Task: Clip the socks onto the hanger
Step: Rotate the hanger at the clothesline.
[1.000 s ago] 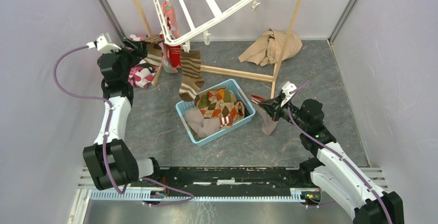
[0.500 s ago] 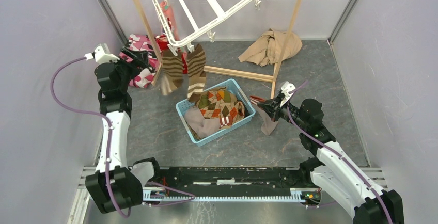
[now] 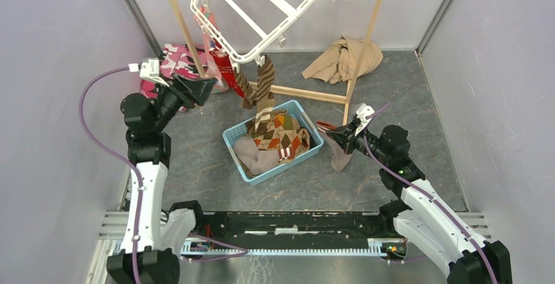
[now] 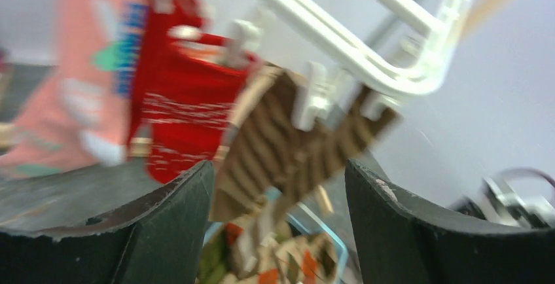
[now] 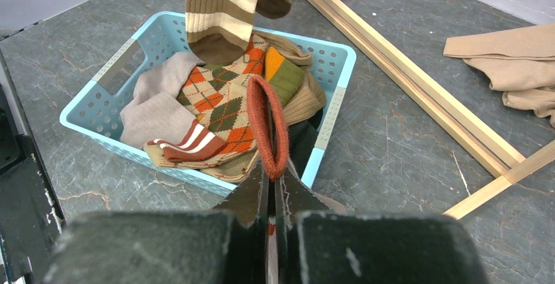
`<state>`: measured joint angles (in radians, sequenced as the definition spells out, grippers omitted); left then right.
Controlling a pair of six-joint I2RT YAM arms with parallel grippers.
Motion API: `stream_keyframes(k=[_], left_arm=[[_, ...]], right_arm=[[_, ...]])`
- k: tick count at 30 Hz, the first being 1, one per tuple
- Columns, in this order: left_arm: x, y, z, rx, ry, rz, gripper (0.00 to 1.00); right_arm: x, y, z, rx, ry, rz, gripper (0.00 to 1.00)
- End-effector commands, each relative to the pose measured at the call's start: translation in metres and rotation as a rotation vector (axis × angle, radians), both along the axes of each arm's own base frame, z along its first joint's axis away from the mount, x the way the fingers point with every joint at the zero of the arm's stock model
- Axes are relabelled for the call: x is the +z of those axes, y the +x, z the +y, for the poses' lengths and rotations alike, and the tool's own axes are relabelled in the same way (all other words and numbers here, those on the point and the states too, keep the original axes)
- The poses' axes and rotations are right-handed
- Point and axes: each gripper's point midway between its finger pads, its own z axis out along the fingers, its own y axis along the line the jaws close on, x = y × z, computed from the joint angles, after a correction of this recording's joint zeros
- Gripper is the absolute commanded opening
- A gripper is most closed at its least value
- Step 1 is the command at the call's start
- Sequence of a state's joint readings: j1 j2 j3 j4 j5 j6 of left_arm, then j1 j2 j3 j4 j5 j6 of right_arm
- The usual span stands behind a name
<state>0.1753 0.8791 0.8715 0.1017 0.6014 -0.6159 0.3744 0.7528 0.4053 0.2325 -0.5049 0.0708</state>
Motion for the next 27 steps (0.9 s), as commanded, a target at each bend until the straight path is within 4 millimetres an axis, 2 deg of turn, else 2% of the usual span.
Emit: stream_keyframes(k=[1,5,10,12,13,15,20,21,24,27], left_arm=[[0.044,-0.062,-0.07,-0.351,0.049,-0.169,0.78],[0.053,-0.101,-0.117,-0.502,0.025,-0.22,0.76],[0.039,-0.125,-0.182,-0.611,0.018,-0.214,0.72],[0.032,-0.138,-0.217,-0.648,0.055,-0.226,0.72],[0.027,-0.13,-0.225,-0.599,0.089,-0.231,0.72],[0.014,-0.125,-0.252,-0.546,0.162,-0.237,0.73],[-0.013,-0.063,-0.271,-0.285,0.267,-0.252,0.74],[-0.011,-0.051,-0.272,-0.23,0.273,-0.274,0.74],[-0.016,-0.024,-0.286,-0.145,0.318,-0.292,0.74],[-0.034,0.005,-0.3,-0.055,0.359,-0.243,0.74]], right_arm=[[0.025,0.003,0.002,0.01,0.026,-0.079,0.02],[0.025,0.003,0.0,-0.001,0.026,-0.081,0.01],[0.023,0.005,-0.004,-0.03,0.019,-0.075,0.01],[0.024,0.005,-0.005,-0.039,0.018,-0.073,0.01],[0.024,0.005,-0.006,-0.045,0.017,-0.075,0.01],[0.024,0.005,-0.009,-0.06,0.013,-0.073,0.01],[0.021,0.004,-0.014,-0.087,-0.001,-0.07,0.01],[0.021,0.004,-0.016,-0.095,-0.005,-0.071,0.01],[0.018,0.004,-0.021,-0.121,-0.017,-0.073,0.01],[0.018,0.004,-0.024,-0.132,-0.025,-0.075,0.01]])
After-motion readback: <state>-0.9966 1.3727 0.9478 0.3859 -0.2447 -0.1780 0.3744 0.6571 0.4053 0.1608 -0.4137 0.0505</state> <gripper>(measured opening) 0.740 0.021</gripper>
